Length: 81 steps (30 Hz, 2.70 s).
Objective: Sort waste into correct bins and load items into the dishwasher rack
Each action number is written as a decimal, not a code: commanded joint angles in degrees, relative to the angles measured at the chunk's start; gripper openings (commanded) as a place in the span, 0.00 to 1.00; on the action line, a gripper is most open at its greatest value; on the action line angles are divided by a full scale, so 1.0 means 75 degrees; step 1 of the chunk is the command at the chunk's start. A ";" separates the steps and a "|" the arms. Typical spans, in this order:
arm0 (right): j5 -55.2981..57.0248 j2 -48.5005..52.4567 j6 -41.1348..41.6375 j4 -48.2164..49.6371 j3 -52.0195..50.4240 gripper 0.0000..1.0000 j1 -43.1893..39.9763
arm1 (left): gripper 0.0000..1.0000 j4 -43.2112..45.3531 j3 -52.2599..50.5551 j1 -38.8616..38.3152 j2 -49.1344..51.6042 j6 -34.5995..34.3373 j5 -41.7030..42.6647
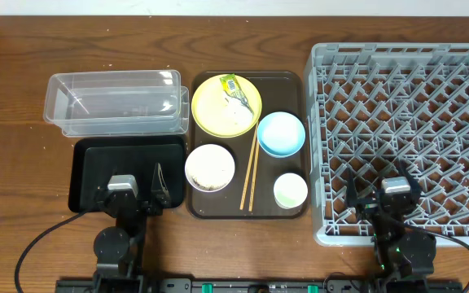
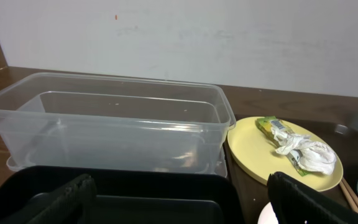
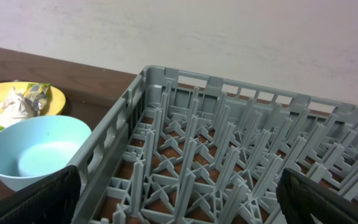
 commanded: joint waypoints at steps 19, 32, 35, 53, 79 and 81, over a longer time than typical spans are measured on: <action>-0.0058 -0.0041 -0.0055 -0.0032 -0.0009 0.99 -0.0070 | 0.91 -0.0321 -0.0137 0.0038 -0.0047 0.0055 -0.0070; -0.0061 -0.0041 -0.0055 -0.0032 -0.0009 0.99 -0.0070 | 0.91 -0.0321 -0.0137 0.0038 -0.0047 0.0055 -0.0067; -0.0058 -0.0041 -0.0055 -0.0032 -0.0009 0.99 -0.0070 | 0.91 -0.0321 -0.0137 0.0038 -0.0047 0.0055 -0.0067; -0.0061 -0.0041 -0.0055 -0.0032 -0.0009 0.99 -0.0070 | 0.91 -0.0321 -0.0137 0.0038 -0.0047 0.0055 -0.0067; 0.0297 -0.0038 0.0181 -0.0020 0.0099 0.99 -0.0070 | 0.91 -0.0326 -0.0114 0.0038 -0.0038 -0.0708 -0.0070; 0.0513 -0.0035 0.0181 -0.0044 0.0140 0.99 -0.0070 | 0.91 -0.0344 -0.0061 0.0038 0.0006 -0.0758 -0.0067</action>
